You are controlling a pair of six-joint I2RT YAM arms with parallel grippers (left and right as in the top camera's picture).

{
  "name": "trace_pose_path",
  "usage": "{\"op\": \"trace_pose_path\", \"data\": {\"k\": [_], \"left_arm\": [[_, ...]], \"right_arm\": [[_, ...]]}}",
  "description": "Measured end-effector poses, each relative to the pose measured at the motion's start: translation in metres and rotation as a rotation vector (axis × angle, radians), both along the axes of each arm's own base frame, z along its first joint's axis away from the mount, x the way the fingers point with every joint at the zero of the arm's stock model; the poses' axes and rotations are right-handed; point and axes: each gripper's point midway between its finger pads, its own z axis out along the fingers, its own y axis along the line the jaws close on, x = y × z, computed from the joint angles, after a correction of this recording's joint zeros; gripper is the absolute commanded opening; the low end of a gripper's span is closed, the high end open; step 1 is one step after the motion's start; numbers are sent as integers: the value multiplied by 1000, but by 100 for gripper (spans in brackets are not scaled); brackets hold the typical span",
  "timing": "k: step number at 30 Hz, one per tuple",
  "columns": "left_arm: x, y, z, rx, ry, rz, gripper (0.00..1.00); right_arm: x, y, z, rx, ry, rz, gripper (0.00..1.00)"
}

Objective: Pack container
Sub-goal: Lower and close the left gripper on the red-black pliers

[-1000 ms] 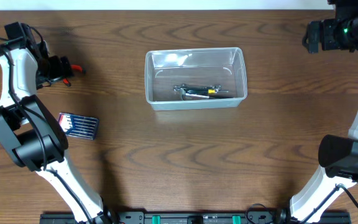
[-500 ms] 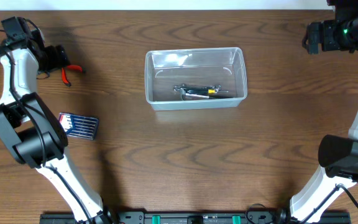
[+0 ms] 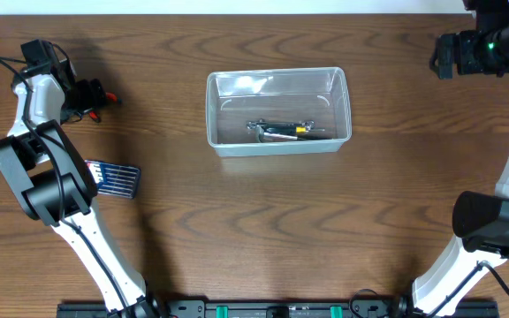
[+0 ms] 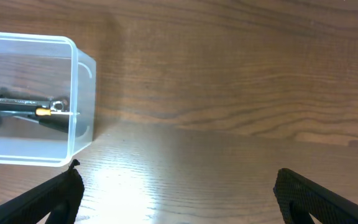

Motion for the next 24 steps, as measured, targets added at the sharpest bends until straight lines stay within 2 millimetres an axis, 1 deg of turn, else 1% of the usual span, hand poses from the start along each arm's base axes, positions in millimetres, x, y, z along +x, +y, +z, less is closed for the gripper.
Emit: {"op": "trace_pose_path", "data": {"k": [9, 12, 16, 19, 24], "left_arm": [[-4, -2, -3, -7, 20, 0, 100], [-5, -1, -3, -5, 22, 1, 90], [-5, -1, -3, -3, 25, 3, 82], [-6, -1, -3, -3, 27, 3, 79], [-6, -1, -3, -3, 27, 4, 71]], "right_arm": [[-2, 0, -1, -2, 8, -2, 99], [-3, -1, -1, -8, 14, -5, 99], [-6, -1, -3, -9, 27, -6, 99], [-8, -1, -3, -9, 35, -7, 99], [-8, -2, -4, -10, 38, -7, 99]]}}
